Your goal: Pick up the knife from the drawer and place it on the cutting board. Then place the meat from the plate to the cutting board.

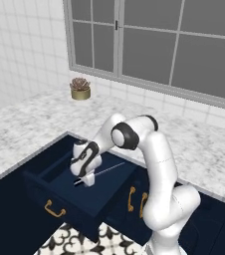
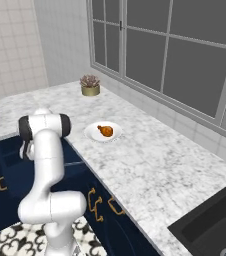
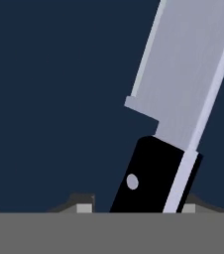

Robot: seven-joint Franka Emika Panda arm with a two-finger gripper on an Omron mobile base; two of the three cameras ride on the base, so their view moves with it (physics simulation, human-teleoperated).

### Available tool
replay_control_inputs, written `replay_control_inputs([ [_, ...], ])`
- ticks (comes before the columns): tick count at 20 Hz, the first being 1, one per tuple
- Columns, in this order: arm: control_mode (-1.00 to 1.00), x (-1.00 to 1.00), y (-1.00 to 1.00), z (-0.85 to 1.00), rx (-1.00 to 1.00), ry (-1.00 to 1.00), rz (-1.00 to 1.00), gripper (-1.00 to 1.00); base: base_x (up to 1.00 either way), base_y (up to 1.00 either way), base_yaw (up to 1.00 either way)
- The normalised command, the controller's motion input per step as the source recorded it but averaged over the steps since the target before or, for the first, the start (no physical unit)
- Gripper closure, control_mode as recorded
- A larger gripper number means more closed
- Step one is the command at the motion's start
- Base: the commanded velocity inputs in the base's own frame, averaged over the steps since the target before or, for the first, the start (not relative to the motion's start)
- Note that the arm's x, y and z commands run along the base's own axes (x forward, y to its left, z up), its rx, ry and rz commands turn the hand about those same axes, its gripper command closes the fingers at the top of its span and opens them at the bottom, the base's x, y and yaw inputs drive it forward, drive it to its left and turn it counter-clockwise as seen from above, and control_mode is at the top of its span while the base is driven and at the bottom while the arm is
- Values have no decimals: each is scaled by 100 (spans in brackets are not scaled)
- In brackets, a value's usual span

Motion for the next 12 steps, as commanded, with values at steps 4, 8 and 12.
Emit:
replay_control_inputs([
  [4,-100,-93,0,18,-1,-7,2,100,0,0,0],
  [8,-100,-100,1,97,0,-16,5,100,0,0,0],
  [12,-100,-100,5,100,-1,-6,1,100,0,0,0],
])
